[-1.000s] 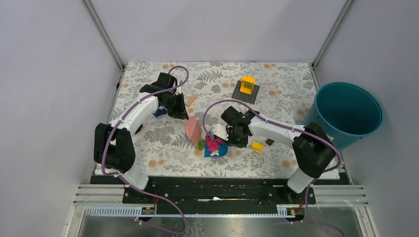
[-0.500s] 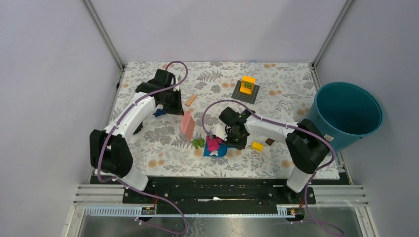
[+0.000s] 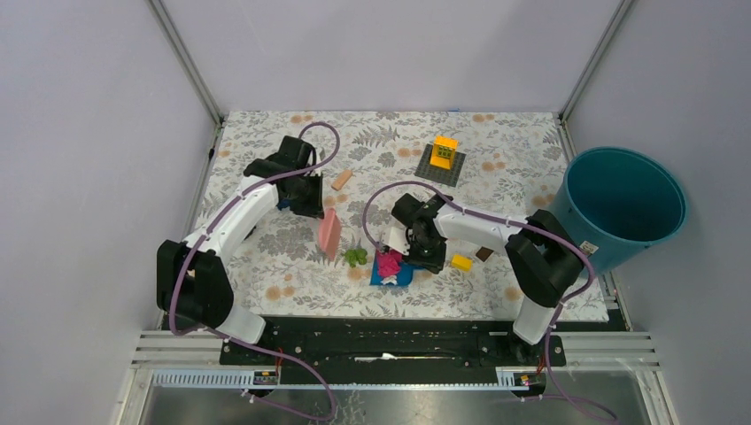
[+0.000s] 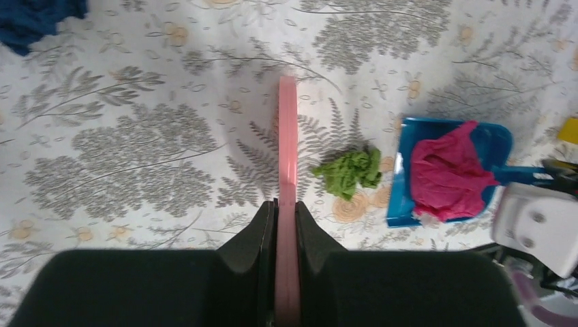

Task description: Sweep away the paper scraps from the table

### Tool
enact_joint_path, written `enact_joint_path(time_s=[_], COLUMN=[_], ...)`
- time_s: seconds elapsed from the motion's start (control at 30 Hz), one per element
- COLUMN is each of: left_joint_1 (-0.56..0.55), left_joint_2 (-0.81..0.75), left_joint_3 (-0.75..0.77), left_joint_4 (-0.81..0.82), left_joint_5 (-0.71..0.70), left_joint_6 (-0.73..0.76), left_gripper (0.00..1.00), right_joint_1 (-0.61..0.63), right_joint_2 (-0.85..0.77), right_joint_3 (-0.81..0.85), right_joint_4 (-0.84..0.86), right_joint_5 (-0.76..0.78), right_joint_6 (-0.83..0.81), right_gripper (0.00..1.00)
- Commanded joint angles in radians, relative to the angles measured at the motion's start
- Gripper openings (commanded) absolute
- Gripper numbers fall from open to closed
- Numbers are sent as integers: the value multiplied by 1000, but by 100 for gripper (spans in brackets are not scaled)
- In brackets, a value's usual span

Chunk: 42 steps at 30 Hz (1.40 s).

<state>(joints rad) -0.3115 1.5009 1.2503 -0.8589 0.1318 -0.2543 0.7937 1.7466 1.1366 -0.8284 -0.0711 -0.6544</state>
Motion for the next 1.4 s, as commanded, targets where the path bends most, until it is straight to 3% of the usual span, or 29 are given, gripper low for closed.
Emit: enact_joint_path(time_s=[0.0, 0.23, 0.63, 1.17, 1.37], left_joint_1=[-49, -66, -65, -66, -66], left_joint_2=[25, 66, 68, 46, 76], left_joint_3=[-34, 19, 153, 276, 411], left_joint_4=[11, 82, 45, 53, 61], left_joint_5=[121, 291, 251, 406, 524], left_joint_6=[-38, -97, -19, 42, 58], left_gripper=[0, 0, 0, 0, 0], right_joint_1=[5, 6, 4, -116, -145], right_joint_2=[59, 108, 24, -103, -117], right_joint_3=[74, 141, 60, -6, -11], right_joint_4=[-38, -38, 39, 249, 279], right_joint_5=[-20, -51, -40, -133, -140], right_joint_6=[29, 57, 69, 140, 163], right_gripper=[0, 0, 0, 0, 0])
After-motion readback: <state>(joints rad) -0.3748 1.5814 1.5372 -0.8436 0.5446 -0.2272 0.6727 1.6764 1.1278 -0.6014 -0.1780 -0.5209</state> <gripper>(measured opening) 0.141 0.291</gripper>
